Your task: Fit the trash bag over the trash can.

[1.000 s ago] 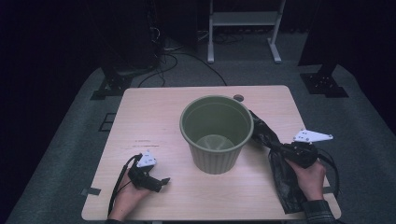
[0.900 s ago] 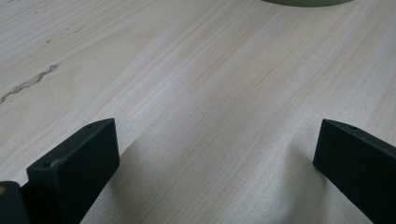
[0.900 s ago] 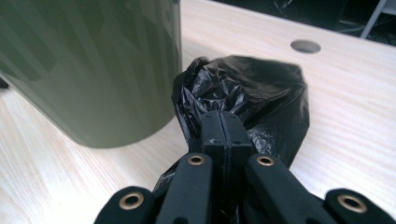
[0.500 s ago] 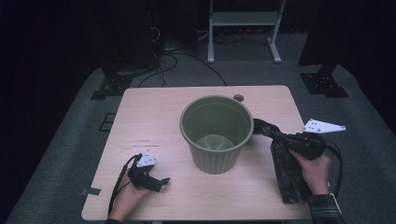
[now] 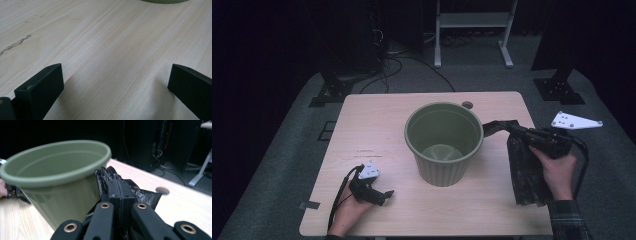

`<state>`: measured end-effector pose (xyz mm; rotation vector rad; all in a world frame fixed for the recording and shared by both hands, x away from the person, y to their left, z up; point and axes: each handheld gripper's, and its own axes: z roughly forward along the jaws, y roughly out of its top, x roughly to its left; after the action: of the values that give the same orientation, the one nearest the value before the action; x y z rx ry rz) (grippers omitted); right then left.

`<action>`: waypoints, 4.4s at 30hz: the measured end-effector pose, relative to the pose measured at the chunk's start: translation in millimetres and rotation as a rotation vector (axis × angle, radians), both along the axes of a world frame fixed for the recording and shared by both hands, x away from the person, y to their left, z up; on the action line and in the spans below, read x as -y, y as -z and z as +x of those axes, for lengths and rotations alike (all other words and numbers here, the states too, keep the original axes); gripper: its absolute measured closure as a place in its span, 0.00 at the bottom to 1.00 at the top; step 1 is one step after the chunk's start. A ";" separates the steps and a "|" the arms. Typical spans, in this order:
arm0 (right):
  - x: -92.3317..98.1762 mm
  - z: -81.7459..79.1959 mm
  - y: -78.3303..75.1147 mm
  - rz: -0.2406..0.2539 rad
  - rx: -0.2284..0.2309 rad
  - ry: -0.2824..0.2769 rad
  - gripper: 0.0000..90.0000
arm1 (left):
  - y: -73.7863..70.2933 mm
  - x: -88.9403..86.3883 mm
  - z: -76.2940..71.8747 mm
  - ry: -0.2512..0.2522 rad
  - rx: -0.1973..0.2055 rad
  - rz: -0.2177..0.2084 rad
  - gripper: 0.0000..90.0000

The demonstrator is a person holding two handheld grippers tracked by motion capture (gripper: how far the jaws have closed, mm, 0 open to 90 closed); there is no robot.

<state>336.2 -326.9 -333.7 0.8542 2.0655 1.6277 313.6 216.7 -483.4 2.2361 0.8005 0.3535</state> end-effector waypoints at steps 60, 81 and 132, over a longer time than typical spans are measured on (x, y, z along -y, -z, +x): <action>-96.8 11.3 -120.0 0.088 0.178 -0.310 1.00 | 0.0 -0.2 0.2 -0.003 0.000 0.001 0.00; -127.7 40.8 -80.5 0.011 0.056 -0.297 0.61 | 0.0 -0.1 0.2 -0.004 0.000 0.000 0.00; -79.5 -29.0 4.7 -0.099 0.010 -0.176 0.86 | -0.1 -0.1 0.2 -0.005 -0.001 0.001 0.00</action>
<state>307.3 -247.3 -338.5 0.6458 2.2485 1.5966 313.7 216.7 -483.3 2.2356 0.8067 0.3558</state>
